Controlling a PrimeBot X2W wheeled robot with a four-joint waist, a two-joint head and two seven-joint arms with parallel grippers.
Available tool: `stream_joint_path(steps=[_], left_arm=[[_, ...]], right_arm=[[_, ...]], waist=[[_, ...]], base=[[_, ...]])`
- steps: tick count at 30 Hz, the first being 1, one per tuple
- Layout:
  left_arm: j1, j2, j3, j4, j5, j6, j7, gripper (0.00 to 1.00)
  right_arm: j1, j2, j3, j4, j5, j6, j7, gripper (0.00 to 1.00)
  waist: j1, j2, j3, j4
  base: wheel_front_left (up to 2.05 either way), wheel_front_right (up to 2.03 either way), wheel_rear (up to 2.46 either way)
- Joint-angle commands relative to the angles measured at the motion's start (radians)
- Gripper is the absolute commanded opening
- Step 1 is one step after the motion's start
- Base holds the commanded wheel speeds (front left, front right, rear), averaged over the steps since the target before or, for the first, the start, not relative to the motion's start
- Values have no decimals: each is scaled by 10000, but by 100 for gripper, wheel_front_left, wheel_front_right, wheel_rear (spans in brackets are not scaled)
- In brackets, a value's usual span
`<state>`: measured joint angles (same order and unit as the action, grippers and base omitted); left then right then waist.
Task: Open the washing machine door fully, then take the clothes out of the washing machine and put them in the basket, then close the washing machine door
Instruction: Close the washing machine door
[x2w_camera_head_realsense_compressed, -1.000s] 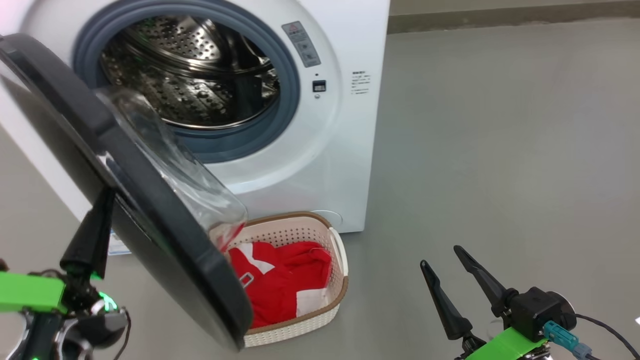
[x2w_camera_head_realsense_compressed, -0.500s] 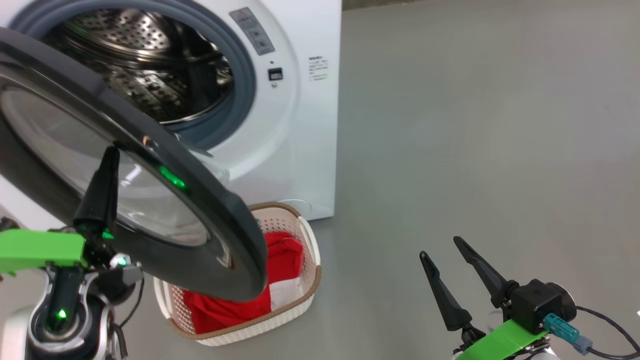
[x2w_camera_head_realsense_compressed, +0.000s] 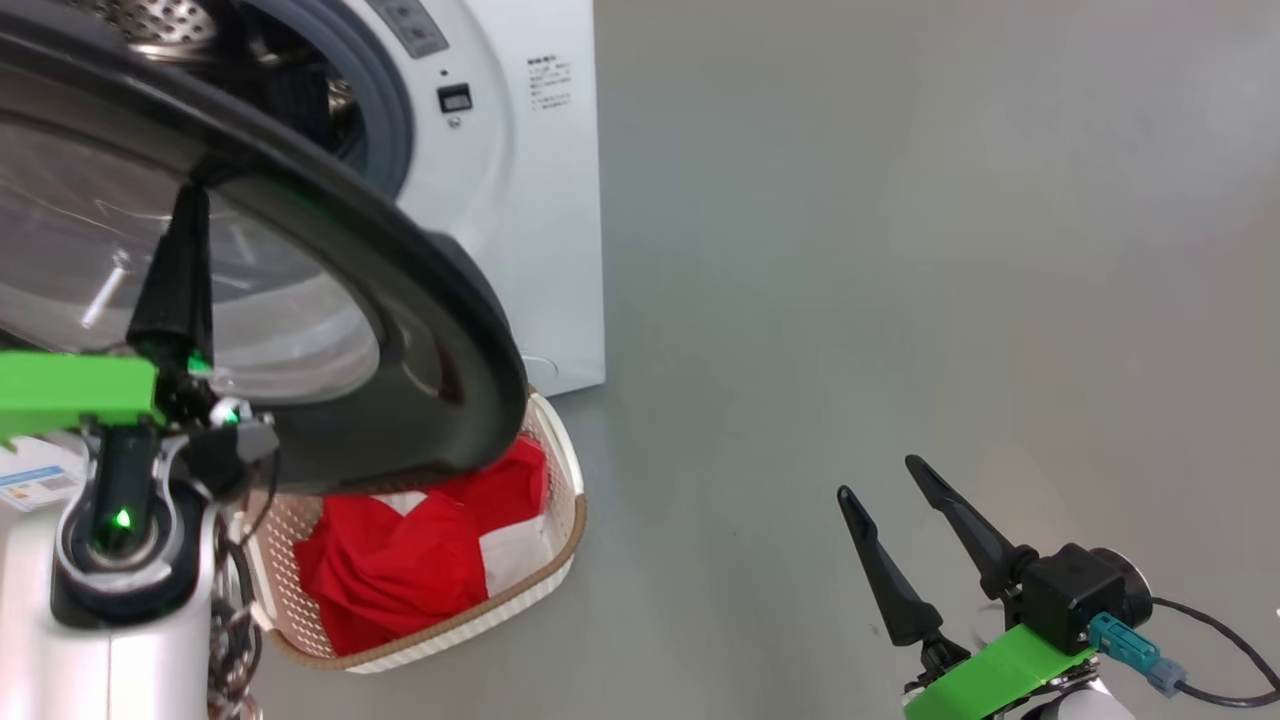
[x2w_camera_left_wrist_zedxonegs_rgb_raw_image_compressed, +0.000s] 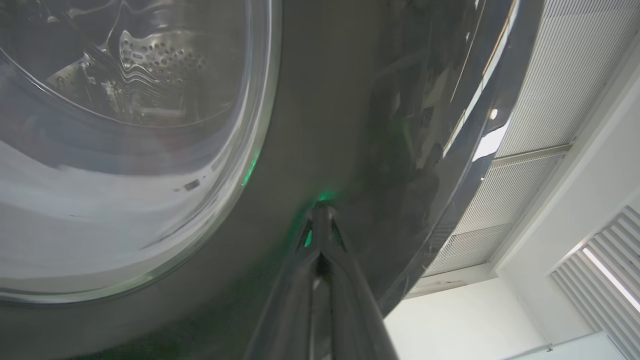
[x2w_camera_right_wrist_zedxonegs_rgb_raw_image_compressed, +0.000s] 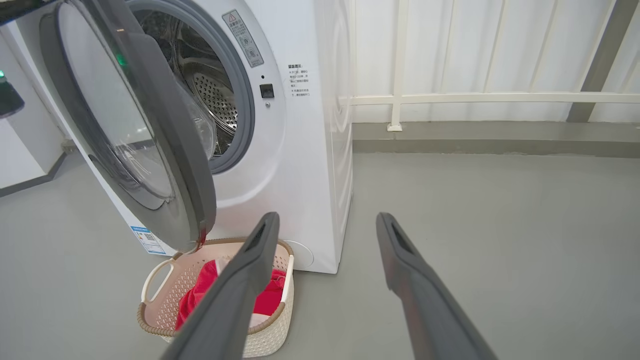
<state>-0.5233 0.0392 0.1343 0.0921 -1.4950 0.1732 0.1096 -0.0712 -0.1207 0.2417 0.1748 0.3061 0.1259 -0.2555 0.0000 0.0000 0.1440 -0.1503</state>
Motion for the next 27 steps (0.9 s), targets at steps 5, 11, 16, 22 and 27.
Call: stream_joint_path(steps=[5, 11, 16, 22, 27], left_arm=[[-1297, 214, 120, 472, 212, -391, -150, 0], [-2017, 362, 30, 1108, 351, -567, -169, 0], [-2210, 463, -55, 1528, 427, -801, -100, 0], [-1850, 565, -102, 1713, 530, -1257, -74, 41], [-1125, 697, -6, 1801, 582, -1542, -78, 100]], right_arm=[[-653, -65, 244, -320, -101, 48, -63, 100], [-828, -27, 304, -314, -142, 48, -63, 100], [-882, 17, 300, -246, -151, 48, -63, 100], [-772, 41, 263, -175, -144, 48, -63, 100], [-555, 16, 223, -130, -118, 48, -63, 100]], waist=[[0, 0, 551, -359], [0, 0, 837, -477], [0, 0, 831, -487], [0, 0, 459, -376], [0, 0, -54, -181]], base=[[0, 0, 0], [0, 0, 0], [0, 0, 0], [0, 0, 0], [0, 0, 0]])
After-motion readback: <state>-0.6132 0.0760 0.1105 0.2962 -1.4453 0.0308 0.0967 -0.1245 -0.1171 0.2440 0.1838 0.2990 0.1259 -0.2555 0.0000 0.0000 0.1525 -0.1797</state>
